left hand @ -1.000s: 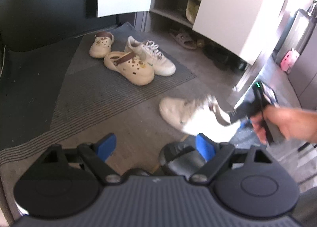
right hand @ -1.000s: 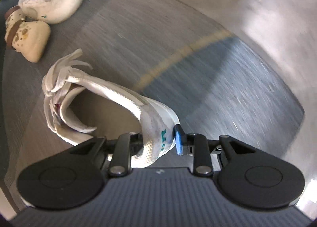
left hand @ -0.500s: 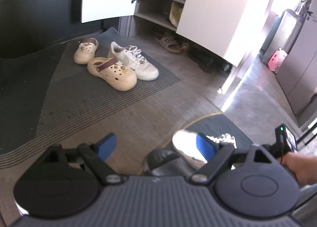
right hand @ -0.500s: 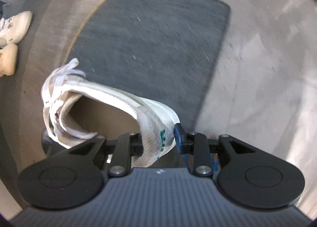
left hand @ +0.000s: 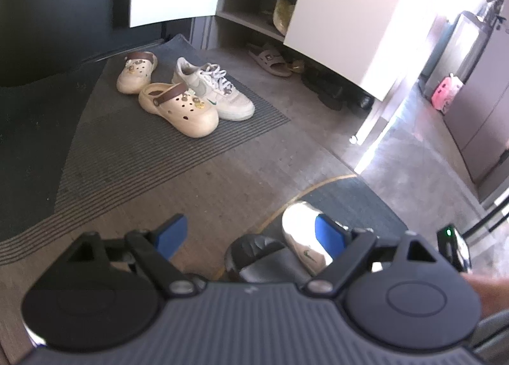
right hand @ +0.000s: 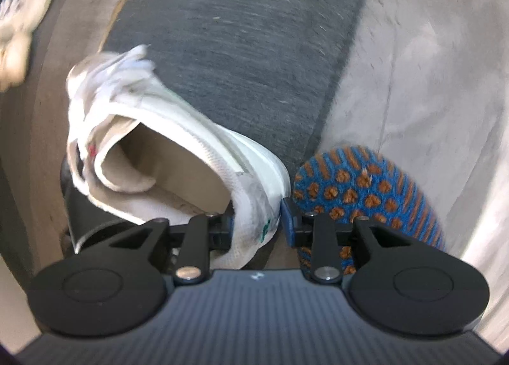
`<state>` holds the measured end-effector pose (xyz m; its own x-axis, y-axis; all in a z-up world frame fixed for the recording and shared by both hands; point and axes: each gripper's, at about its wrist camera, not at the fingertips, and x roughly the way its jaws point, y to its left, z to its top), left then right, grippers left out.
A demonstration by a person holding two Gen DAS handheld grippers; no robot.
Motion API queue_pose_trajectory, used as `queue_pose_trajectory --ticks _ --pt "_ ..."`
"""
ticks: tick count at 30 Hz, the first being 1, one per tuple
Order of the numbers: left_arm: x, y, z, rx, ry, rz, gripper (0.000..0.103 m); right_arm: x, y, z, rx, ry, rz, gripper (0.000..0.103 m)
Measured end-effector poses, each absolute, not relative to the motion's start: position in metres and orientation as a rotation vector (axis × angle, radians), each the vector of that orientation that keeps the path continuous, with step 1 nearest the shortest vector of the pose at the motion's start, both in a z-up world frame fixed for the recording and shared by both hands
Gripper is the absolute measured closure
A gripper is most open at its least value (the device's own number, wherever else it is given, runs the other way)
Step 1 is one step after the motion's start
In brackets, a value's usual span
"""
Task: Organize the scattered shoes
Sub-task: 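Lower the white sneaker onto the mat with the right gripper and open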
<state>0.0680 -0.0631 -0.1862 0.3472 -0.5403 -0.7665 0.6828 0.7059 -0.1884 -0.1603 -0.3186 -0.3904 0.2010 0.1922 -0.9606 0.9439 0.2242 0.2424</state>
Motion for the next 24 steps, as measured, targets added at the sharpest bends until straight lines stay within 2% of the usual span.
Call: queue_pose_trajectory --ticks 1,2,5,7,11,13,18,24 --pt "0.070 -0.063 -0.184 0.179 0.919 -0.794 0.014 -0.162 -0.319 -0.389 1.252 1.244 -0.751 0.056" --pt "0.073 -0.065 -0.181 0.186 0.919 -0.794 0.014 -0.163 -0.319 -0.387 1.264 1.222 -0.724 0.042" --pt "0.085 -0.073 -0.169 0.203 0.916 -0.805 0.010 -0.167 -0.322 -0.369 1.262 1.158 -0.632 0.024" --pt "0.098 -0.082 -0.165 0.217 0.892 -0.812 0.003 -0.169 -0.327 -0.351 1.229 1.102 -0.612 0.019" --pt "0.130 -0.107 -0.167 0.255 0.813 -0.792 0.001 -0.172 -0.341 -0.310 1.140 0.976 -0.610 0.017" --pt "0.175 -0.141 -0.185 0.286 0.753 -0.774 0.001 -0.164 -0.346 -0.299 1.090 0.908 -0.626 0.016" --pt "0.266 -0.208 -0.235 0.297 0.717 -0.774 0.001 -0.080 -0.354 -0.310 1.056 0.826 -0.523 0.016" --pt "0.346 -0.276 -0.270 0.296 0.723 -0.791 0.003 -0.022 -0.347 -0.324 0.929 0.878 -0.322 0.016"
